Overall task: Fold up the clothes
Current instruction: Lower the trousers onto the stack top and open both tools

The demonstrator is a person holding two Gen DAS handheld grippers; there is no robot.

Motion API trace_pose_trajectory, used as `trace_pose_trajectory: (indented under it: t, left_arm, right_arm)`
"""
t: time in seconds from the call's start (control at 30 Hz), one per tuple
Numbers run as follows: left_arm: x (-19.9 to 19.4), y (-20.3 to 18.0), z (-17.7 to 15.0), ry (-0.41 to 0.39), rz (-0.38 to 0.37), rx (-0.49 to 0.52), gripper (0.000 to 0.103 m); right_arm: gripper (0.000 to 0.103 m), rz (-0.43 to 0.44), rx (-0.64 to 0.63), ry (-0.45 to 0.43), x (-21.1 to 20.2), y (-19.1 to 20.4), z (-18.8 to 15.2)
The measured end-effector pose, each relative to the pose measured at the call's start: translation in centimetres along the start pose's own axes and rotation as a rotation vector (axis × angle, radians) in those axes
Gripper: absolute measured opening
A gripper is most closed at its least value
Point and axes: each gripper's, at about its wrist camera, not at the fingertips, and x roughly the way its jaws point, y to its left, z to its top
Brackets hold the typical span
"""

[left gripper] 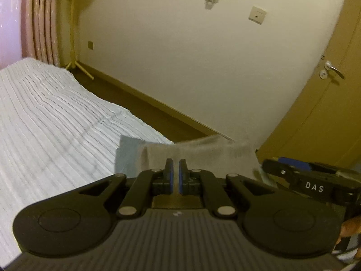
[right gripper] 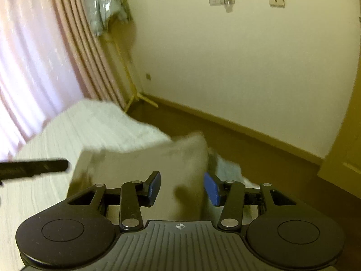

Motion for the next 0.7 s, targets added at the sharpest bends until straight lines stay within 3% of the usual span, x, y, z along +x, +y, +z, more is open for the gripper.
trace_pose_trajectory:
  t: [0.13,0.33,0.53,0.7]
  left_arm:
    - [4.4,0.5,0.3,0.027,0.04,-0.002,0.001]
    - [7.3,2.2,-2.0,0.024,0.057,-0.041,0.002]
    - [4.1,3.4,-1.4,-0.015,0.007,-0.125,0.002]
    - [-1.1,1.5,-3.1,-0.024,0.038,-0.073,0.003]
  right_arm:
    - [0.048,0.001,-0.006,-0.003,4.0,-0.1,1.5]
    - [0.048,-0.001,-0.015,0.094,9.4,-1.8,-0.3]
    - [0.048,0.026,0.055,0.045,5.4,-3.4,1.2]
    - [0.048,0.068,0.047,0.041,-0.7,-3.3,-0.1]
